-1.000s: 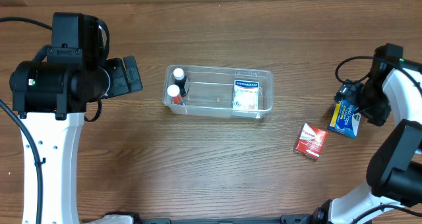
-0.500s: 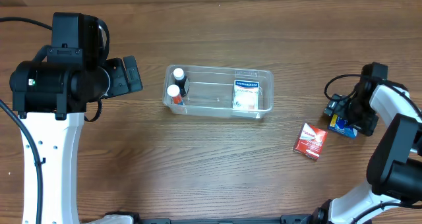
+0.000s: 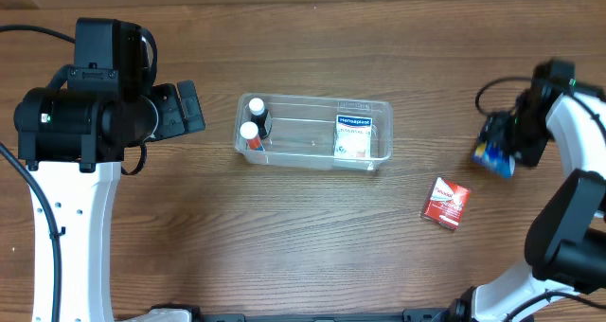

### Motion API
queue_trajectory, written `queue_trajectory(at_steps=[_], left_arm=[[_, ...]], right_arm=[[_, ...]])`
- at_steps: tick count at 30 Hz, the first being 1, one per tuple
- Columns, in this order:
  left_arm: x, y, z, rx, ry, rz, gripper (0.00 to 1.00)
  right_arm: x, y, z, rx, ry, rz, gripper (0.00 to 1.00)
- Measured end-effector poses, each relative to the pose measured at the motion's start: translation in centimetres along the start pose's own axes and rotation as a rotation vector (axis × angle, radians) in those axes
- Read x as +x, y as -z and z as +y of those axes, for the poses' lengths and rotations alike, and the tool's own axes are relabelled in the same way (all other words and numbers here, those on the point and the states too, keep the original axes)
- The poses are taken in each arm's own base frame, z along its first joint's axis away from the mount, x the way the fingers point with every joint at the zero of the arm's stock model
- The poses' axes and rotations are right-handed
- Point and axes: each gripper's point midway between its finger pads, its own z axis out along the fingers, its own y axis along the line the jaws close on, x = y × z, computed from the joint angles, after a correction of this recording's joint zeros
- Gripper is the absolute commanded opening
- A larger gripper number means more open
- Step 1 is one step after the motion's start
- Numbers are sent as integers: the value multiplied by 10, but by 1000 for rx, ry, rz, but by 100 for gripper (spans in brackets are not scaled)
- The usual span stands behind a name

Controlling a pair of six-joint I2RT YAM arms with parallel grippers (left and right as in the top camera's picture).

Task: Pack container
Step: 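Move the right gripper to the blue VapoDrops box and grasp it, then place the VapoDrops box into the container's middle and release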

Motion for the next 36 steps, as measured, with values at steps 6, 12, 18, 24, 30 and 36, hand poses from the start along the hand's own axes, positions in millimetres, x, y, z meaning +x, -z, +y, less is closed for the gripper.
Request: queue_trajectory(at_steps=[6,12,18,24,30,36], left_arm=[[0,0,0,0,0,0,100],[0,0,0,1,0,1,100],[1,0,0,2,0,4,100],[1,0,0,2,0,6,100],[2,0,0,1,-1,8,100],[2,0,0,1,0,8,100]], right_arm=[[1,107,116,-125,268,-234,73],[93,142,257,-327,522,-289,73],[150,90,333,-346,546,-219,73],[161,17,344,-239,475,-120,73],[158,-5,341,-198,454,-99,73],[160,-10,333,-162,454,-80,73]])
